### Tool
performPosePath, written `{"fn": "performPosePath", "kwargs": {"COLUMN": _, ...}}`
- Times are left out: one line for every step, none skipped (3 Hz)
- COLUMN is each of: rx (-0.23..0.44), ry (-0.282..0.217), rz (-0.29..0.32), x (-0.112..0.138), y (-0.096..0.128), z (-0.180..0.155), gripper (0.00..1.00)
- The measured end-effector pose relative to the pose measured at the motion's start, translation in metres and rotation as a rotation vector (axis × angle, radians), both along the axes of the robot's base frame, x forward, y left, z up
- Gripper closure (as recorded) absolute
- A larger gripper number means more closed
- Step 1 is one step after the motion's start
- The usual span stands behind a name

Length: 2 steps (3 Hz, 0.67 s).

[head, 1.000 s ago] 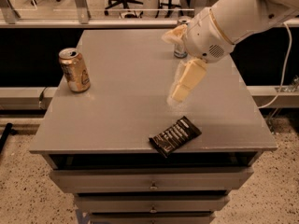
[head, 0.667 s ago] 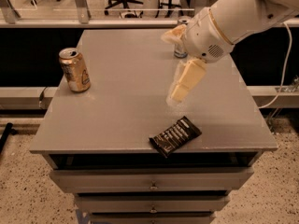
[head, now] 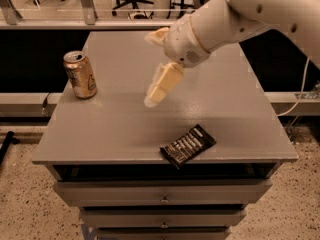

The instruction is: Pick orange can

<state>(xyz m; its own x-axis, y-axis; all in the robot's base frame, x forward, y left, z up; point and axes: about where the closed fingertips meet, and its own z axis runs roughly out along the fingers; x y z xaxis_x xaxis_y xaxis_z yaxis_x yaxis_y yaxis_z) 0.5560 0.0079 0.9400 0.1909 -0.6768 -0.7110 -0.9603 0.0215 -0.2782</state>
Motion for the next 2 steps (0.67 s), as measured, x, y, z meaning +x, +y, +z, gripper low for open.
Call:
{"fn": "performPosePath", "kwargs": {"rx": 0.070, "ry": -0.004, "rz": 0.006, "x": 0.032, "y": 0.037, "z": -0.012, "gripper": 0.00}}
{"fn": "performPosePath", "kwargs": {"rx": 0.149, "ry": 0.008, "rz": -0.001, "x": 0.059, "y": 0.064, "z": -0.025, "gripper": 0.00}}
